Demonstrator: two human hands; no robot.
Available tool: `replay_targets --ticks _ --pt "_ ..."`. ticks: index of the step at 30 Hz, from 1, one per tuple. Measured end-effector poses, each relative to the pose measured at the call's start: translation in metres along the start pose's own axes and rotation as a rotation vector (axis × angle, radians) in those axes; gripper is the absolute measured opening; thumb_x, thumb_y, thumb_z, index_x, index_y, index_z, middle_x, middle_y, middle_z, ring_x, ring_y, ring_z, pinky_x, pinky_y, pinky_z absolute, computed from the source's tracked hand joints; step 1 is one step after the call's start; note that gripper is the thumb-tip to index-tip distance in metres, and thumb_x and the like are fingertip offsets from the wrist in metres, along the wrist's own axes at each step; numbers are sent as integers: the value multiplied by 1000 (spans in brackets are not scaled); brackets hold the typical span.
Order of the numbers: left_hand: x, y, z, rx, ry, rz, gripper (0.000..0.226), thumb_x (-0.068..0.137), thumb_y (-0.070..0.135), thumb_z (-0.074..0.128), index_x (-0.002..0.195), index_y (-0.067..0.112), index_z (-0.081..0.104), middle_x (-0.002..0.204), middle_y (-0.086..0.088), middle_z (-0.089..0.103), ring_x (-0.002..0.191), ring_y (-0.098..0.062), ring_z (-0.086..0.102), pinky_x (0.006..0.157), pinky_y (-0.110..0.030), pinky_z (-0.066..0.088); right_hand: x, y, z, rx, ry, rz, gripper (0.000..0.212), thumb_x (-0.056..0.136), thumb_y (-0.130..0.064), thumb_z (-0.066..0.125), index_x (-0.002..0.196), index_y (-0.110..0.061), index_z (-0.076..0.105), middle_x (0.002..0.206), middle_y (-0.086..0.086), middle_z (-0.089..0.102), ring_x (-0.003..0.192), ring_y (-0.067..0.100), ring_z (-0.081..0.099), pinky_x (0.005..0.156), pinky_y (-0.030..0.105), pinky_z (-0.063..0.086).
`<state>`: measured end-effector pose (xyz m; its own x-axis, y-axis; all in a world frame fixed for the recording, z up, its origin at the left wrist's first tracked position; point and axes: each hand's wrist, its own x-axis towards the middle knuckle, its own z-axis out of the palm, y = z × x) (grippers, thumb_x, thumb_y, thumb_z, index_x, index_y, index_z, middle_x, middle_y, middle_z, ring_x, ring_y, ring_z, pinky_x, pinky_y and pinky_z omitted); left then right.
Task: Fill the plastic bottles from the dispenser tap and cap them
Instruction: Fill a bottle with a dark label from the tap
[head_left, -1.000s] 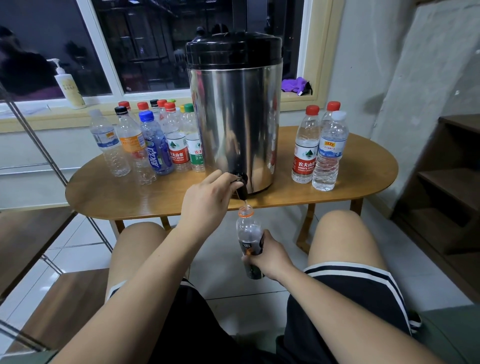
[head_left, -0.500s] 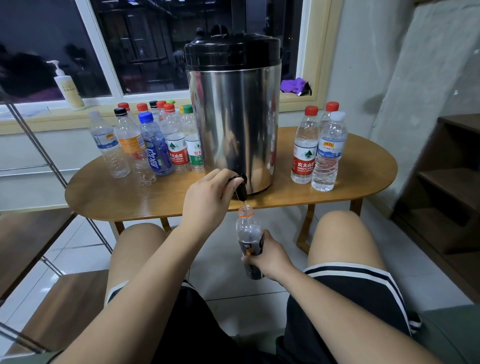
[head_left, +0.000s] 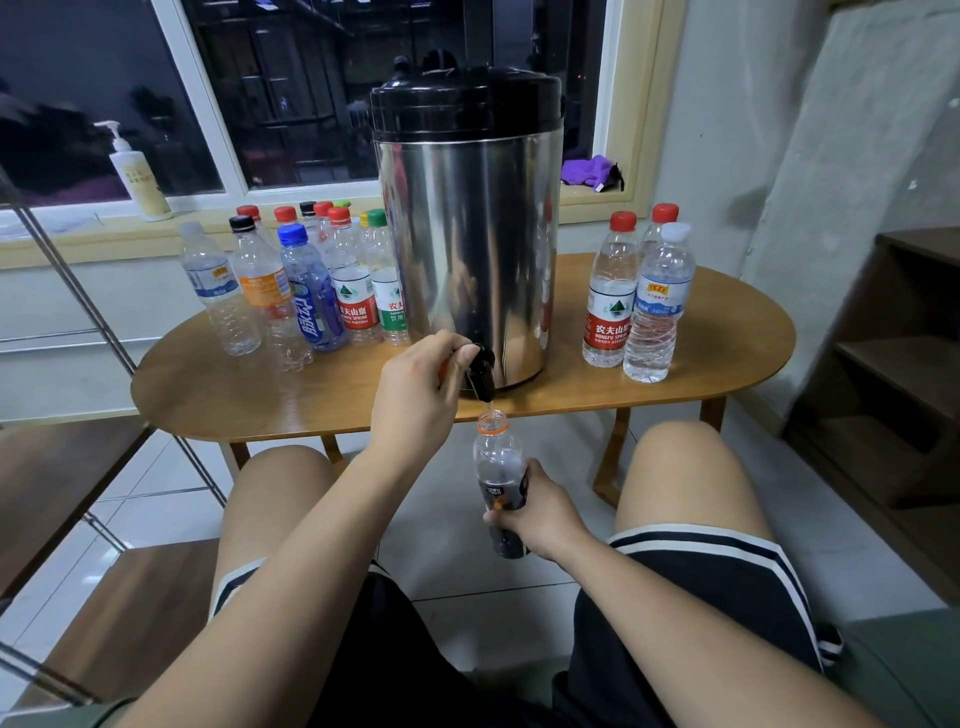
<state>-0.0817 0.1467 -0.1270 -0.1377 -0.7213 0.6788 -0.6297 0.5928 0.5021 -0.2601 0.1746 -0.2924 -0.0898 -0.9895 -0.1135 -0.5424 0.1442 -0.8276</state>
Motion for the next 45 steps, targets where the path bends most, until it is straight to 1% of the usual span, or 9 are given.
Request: replay_targets --ticks 4,10,16,28,33,37,39,42,45 --pt "0 -3 1 8 -15 17 16 111 32 63 103 20 70 87 9 68 80 -11 62 68 -27 48 0 0 0 -5 -2 4 59 80 -36 93 119 -28 50 116 -4 72 106 22 69 89 37 57" --pt "-3 -6 1 25 2 58 17 111 31 63 100 18 68 83 10 64 76 -12 59 67 -28 46 0 0 -1 -14 -1 5 59 80 -36 92 120 -27 50 115 -4 72 104 21 69 87 36 56" --pt "-3 -4 0 48 11 85 21 110 32 61 99 16 68 81 10 60 74 -14 56 66 -31 45 0 1 -1 -10 -11 8 62 78 -38 94 122 -29 50 119 -5 70 109 21 68 97 42 59" --pt "-5 -3 2 61 24 64 21 112 31 61 100 16 67 82 7 63 74 -16 56 64 -38 47 0 2 -1 -22 -5 7 63 79 -38 93 123 -26 50 120 -4 70 107 21 67 94 41 59" --pt "-6 -3 2 57 23 56 21 112 33 59 101 17 66 82 9 61 74 -13 53 63 -31 43 0 2 -1 -25 -3 7 64 79 -38 94 125 -26 50 119 -4 70 107 21 67 94 42 59" --pt "-7 -3 3 55 31 38 20 112 32 60 101 17 66 80 11 59 75 -11 50 63 -13 35 1 2 -2 -30 2 9 64 78 -38 94 123 -25 51 116 -4 70 104 21 67 91 42 60" --pt "-8 -3 4 42 37 26 19 112 31 61 102 17 67 80 11 59 75 -10 50 63 -13 35 1 2 -1 -32 2 11 64 78 -39 94 122 -26 50 116 -5 70 104 21 67 90 43 61" --pt "-9 -3 6 14 43 5 18 112 32 61 103 18 69 78 11 60 73 -10 50 63 -14 36 1 4 -1 -38 3 12 64 77 -39 94 122 -25 50 117 -5 70 105 21 67 94 43 59" --pt "-10 -3 9 -10 44 -31 19 112 34 61 104 20 70 79 10 63 73 -12 53 64 -19 38 2 4 -1 -41 7 13 63 78 -38 94 121 -25 51 116 -4 71 104 20 68 93 40 58"
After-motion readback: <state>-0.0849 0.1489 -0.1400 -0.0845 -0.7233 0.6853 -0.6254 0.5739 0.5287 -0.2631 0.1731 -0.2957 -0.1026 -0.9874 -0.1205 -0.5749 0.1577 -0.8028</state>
